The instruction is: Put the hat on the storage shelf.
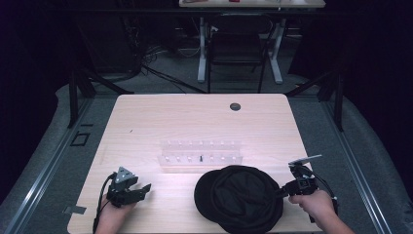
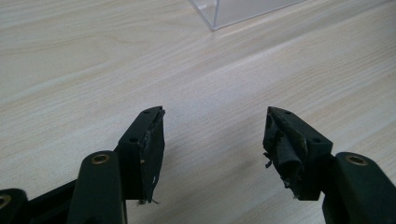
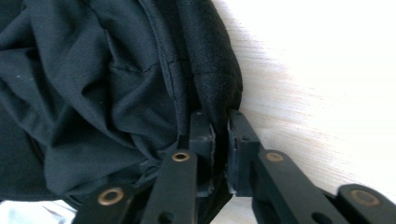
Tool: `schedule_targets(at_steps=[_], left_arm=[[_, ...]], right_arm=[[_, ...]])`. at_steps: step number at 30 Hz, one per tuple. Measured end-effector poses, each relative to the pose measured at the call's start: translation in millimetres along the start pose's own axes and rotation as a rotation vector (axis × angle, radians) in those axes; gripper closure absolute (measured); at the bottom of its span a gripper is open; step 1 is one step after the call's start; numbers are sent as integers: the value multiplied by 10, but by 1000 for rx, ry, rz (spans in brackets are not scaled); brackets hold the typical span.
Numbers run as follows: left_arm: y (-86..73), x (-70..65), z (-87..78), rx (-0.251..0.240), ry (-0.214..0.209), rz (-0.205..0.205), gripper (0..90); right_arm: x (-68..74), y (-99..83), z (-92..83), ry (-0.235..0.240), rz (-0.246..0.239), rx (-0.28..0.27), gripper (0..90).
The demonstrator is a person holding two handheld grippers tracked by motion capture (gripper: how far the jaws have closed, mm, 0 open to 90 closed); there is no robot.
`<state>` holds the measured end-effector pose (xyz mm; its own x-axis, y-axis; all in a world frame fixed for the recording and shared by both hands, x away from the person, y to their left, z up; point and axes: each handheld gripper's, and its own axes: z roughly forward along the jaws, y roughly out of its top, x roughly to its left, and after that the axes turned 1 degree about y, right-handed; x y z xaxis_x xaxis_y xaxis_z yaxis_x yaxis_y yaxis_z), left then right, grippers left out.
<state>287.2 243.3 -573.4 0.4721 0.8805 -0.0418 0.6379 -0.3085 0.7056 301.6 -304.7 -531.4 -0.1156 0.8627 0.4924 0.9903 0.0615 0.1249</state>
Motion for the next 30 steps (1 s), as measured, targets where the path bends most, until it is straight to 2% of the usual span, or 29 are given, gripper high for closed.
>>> schedule_targets(at_steps=[3,4,5,8,10,13,14,15,16,17,18,22,23,24,25,27,30], left_arm=[[-1,-1,5,0,0,1,385],[0,-1,6,-1,0,1,385],[0,-1,5,-1,-1,1,385],[1,-1,3,0,0,1,386],[0,-1,1,-1,0,-1,385],[0,0,0,-2,1,-3,386],[0,0,0,-2,1,-2,386],[0,1,1,-1,2,-1,385],[0,1,1,-1,2,-1,386],[1,0,1,-1,2,-1,386],[1,0,1,-1,2,-1,386],[1,-2,0,-2,3,-2,386],[2,-2,-1,-3,3,-2,386],[2,-2,-1,-3,3,-2,386],[1,-3,-1,-4,4,-1,386],[1,-3,-1,-3,4,-2,386],[3,-4,-1,-2,3,0,386]], right_arm=[[-17,-1,-7,11,3,6,856],[-14,-13,11,30,33,-25,859],[-36,1,-21,40,10,11,861],[-41,-8,-24,58,33,-10,861],[-55,-4,-48,75,20,4,863],[-72,-29,-64,121,49,-28,867],[-96,-39,-96,157,48,-29,869],[-113,-42,-110,164,29,-24,869],[-113,-42,-110,164,29,-24,869],[-114,-52,-133,195,40,-40,869],[-114,-52,-133,195,40,-40,869],[-86,-58,-189,241,48,-72,870],[-64,-55,-234,271,34,-70,870],[-64,-55,-234,271,34,-70,870],[-34,-51,-278,299,30,-81,870],[-9,-56,-291,310,42,-97,870],[54,-51,-353,347,27,-109,869]])
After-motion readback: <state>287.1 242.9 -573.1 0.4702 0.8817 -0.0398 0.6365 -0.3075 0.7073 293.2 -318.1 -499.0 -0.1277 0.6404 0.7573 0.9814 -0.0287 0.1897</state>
